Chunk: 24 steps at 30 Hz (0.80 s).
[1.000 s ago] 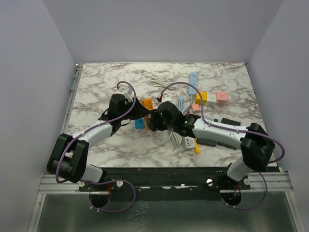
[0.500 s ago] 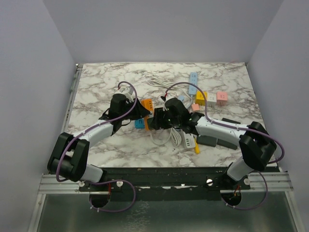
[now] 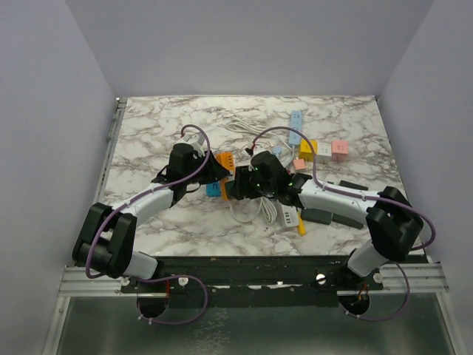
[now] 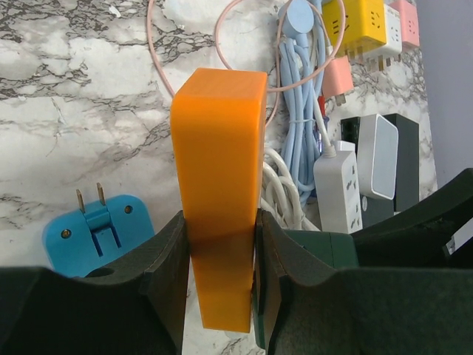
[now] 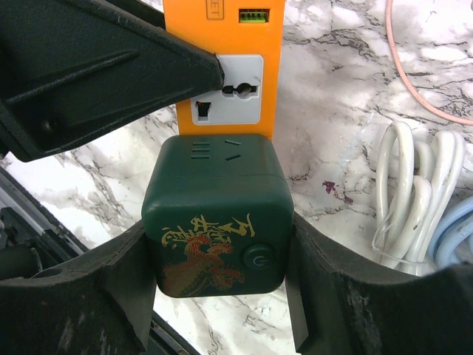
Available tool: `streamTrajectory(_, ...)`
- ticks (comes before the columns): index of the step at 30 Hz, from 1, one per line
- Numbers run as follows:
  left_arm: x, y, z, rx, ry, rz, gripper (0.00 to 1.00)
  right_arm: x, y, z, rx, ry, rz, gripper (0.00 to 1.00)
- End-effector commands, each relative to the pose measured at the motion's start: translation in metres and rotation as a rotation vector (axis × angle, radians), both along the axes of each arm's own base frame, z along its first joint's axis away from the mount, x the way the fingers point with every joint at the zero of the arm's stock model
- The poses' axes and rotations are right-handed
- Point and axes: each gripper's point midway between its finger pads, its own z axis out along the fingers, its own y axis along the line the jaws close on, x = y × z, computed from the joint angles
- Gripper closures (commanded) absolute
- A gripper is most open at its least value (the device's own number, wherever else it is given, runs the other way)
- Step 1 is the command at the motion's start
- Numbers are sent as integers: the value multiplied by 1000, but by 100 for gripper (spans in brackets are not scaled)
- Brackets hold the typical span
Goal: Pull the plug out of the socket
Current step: Remove the plug from the socket.
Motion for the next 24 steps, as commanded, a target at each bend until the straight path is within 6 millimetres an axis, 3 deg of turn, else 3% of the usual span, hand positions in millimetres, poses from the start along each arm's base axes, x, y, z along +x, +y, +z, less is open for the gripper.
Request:
streamTrajectory(1,-13,-11,-2,20,21,-82,100,23,-14,23,-50,-134,-139,99)
streamTrajectory(7,-13,-10,-7,32,36,-74,100,16,-11,32,-74,-182,-156,99)
streamTrajectory(17,-13,-10,-17,46,66,-83,100,-12,19,35,-168,-297,-139,99)
streamTrajectory(24,-13,-11,-20,52,75,-89,100,-19,33,21,-191,-271,-111,99)
